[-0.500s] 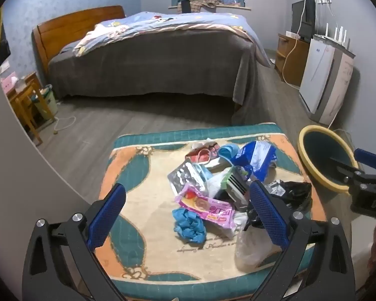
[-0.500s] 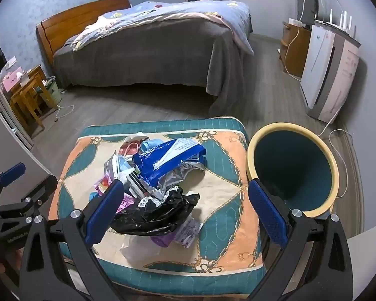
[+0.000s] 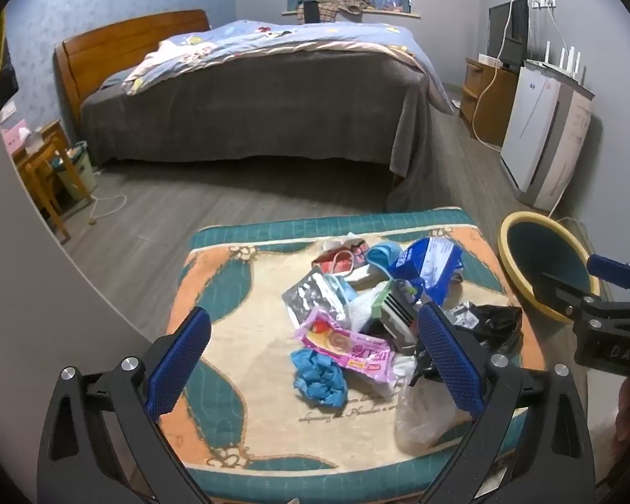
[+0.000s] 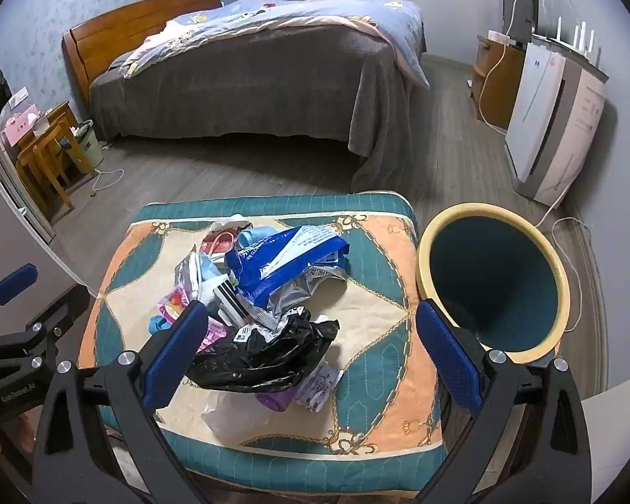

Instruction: Collect trash

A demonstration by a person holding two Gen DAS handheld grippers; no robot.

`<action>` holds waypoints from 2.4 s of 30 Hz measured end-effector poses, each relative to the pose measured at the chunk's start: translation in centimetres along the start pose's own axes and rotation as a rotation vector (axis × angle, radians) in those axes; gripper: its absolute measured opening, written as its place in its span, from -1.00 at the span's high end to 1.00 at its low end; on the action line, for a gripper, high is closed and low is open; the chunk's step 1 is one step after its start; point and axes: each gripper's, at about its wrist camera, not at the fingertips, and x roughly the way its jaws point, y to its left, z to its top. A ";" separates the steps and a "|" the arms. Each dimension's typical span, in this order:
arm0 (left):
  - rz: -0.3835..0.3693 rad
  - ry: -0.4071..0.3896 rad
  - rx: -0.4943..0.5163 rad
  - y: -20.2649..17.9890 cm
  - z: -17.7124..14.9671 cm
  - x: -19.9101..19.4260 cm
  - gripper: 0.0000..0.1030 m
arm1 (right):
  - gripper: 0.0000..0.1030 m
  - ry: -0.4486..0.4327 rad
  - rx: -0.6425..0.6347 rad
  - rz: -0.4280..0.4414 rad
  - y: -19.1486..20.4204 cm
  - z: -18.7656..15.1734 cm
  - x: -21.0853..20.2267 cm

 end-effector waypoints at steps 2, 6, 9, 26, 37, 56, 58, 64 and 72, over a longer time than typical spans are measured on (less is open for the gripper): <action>-0.005 0.001 -0.001 0.1 0.0 0.0 -0.90 | -0.89 0.001 0.003 0.000 -0.1 0.0 -0.1; -0.006 0.000 0.000 0.1 0.0 0.0 -0.90 | -0.89 0.006 0.012 0.003 -0.3 -0.1 -0.1; -0.004 0.000 -0.001 0.1 0.0 0.0 -0.90 | -0.89 0.008 0.014 0.003 -0.2 -0.1 -0.1; -0.005 -0.001 -0.001 0.1 0.0 0.0 -0.90 | -0.89 0.017 0.014 0.000 -0.4 -0.2 0.0; -0.005 -0.002 -0.003 0.1 -0.1 0.0 -0.90 | -0.89 0.023 0.013 -0.002 -0.3 -0.2 0.2; -0.006 -0.002 -0.001 0.1 0.0 0.0 -0.90 | -0.89 0.024 0.010 -0.008 -0.3 -0.2 0.2; -0.006 -0.003 -0.002 0.1 0.0 0.0 -0.90 | -0.89 0.024 0.010 -0.008 -0.3 -0.2 0.2; -0.011 -0.004 -0.005 0.2 -0.1 0.0 -0.90 | -0.89 0.026 0.010 -0.009 -0.3 -0.2 0.2; -0.010 -0.044 -0.022 0.8 -0.1 -0.4 -0.90 | -0.89 0.012 0.002 -0.001 -0.3 -0.4 0.1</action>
